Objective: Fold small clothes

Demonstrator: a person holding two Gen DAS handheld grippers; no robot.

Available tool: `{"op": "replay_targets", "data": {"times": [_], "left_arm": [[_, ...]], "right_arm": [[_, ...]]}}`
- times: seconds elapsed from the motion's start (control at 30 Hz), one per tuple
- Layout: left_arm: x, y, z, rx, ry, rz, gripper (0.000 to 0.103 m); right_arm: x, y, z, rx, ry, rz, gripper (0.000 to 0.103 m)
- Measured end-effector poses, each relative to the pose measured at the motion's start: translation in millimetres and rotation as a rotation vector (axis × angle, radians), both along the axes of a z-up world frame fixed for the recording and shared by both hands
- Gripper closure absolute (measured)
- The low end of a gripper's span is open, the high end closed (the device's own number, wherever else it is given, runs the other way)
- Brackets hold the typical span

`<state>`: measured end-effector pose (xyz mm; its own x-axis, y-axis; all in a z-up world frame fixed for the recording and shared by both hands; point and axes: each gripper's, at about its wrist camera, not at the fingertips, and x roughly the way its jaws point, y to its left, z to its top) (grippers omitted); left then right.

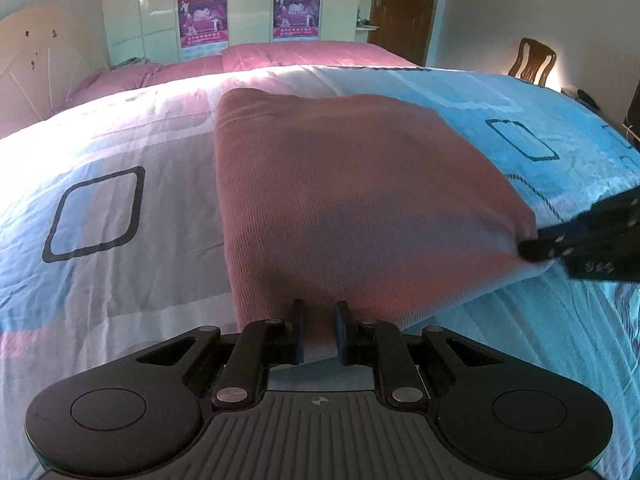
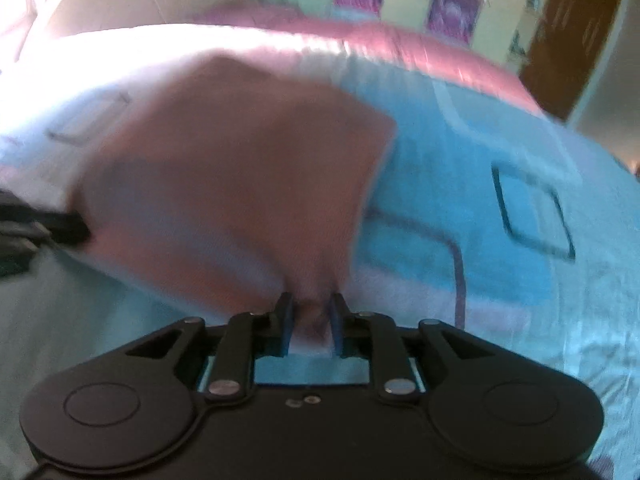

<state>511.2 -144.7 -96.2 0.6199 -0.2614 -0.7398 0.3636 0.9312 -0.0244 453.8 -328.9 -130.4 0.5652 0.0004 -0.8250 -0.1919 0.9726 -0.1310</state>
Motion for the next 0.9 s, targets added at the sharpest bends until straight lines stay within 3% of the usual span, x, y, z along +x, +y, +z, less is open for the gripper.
{"op": "replay_targets", "data": {"times": [0.13,0.6,0.7,0.73,0.77,0.8,0.83,0.9], "left_arm": [[0.5,-1.9,0.0,0.008,0.000,-0.003,0.088],[-0.3,-3.1,-1.5,0.006,-0.005,-0.004,0.088],[-2.0,-1.1,4.7,0.000,-0.008,0.003,0.087],[-3.7,1.1,9.0,-0.004,-0.020,0.009,0.074],[-5.8,4.8,13.9,-0.008,-0.042,0.017,0.036],[-7.6,8.1,18.4,-0.009,-0.071,0.030,0.019],[-8.7,11.5,22.5,-0.014,-0.105,0.036,0.010],[-1.7,17.6,26.7,-0.031,-0.110,0.035,0.010]], "right_arm": [[0.2,-11.1,-6.0,0.070,-0.014,-0.044,0.083],[0.8,-4.0,-7.8,0.043,-0.014,-0.069,0.082],[-0.2,-6.7,-7.0,0.062,-0.018,-0.081,0.077],[-2.0,-9.1,-2.6,0.073,-0.028,-0.093,0.068],[-5.9,-11.8,3.2,0.089,-0.055,-0.107,0.057],[-11.4,-17.6,11.0,0.126,-0.096,-0.121,0.054],[-14.7,-25.1,17.2,0.174,-0.122,-0.133,0.054],[-11.5,-40.4,22.7,0.254,-0.123,-0.166,0.055]]}}
